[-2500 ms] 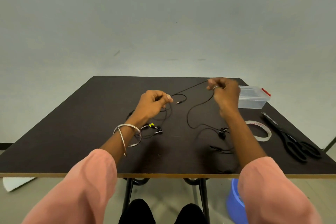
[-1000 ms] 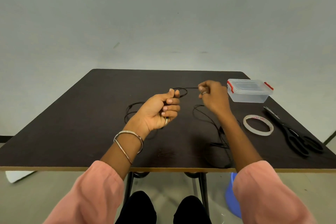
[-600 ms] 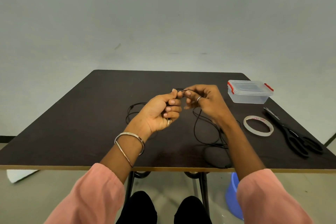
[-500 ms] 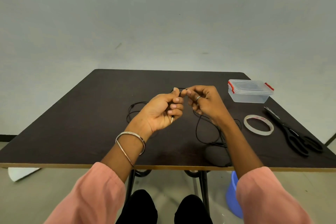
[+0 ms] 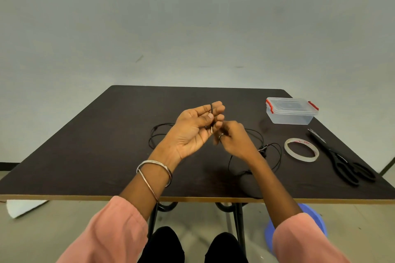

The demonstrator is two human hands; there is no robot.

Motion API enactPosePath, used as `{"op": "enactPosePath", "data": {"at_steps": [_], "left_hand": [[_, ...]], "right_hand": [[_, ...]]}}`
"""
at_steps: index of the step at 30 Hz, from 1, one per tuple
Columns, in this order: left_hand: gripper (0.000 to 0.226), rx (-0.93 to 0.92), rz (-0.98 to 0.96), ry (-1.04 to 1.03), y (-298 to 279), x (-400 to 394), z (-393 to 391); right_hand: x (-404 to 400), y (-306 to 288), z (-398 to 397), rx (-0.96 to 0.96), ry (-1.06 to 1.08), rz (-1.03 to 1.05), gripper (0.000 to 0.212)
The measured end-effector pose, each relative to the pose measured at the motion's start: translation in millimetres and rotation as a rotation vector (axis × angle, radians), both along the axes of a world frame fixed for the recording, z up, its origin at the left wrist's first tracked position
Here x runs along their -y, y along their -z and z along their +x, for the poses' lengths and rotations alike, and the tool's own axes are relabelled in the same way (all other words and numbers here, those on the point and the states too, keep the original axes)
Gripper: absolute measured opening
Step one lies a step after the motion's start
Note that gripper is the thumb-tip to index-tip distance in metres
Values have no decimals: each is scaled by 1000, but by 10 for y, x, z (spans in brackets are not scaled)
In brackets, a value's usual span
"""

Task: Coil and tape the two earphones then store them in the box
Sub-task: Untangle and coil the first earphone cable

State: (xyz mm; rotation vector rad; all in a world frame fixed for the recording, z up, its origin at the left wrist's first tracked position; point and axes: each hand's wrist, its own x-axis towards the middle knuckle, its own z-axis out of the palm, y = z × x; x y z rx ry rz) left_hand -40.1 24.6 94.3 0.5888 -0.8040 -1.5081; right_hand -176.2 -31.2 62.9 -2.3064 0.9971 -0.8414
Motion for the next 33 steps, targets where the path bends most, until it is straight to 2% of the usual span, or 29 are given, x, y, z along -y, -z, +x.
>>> {"op": "enactPosePath", "data": {"at_steps": [7,11,14,18,22,25,29,33], "left_hand": [[40,83,-25,-255,110,58,37],[43,165,-30,-313,177,87,66],[48,273,-38,-304,238,102,82],[52,452,-59,-175,281,59,42],[46,476,-115,-4,306,6,26],[42,464,-153,93,315,-35,39],[47,450,-153,166,312,-77,49],[46,431,-194,189,303,-100,42]], "right_hand": [[-162,9,-51,-254,-121,47,15],[-277,-101,-125,-280,-129,140,23],[-340,-273,-183,-244,-120,170,16],[-285,-492,-233,-214,-71,20,11],[-116,-622,-267,-119,-38,-65,9],[-36,-697,-262,59,-76,45,10],[75,-754,-244,229,-47,94,11],[179,-726,-201,304,-17,61,15]]}}
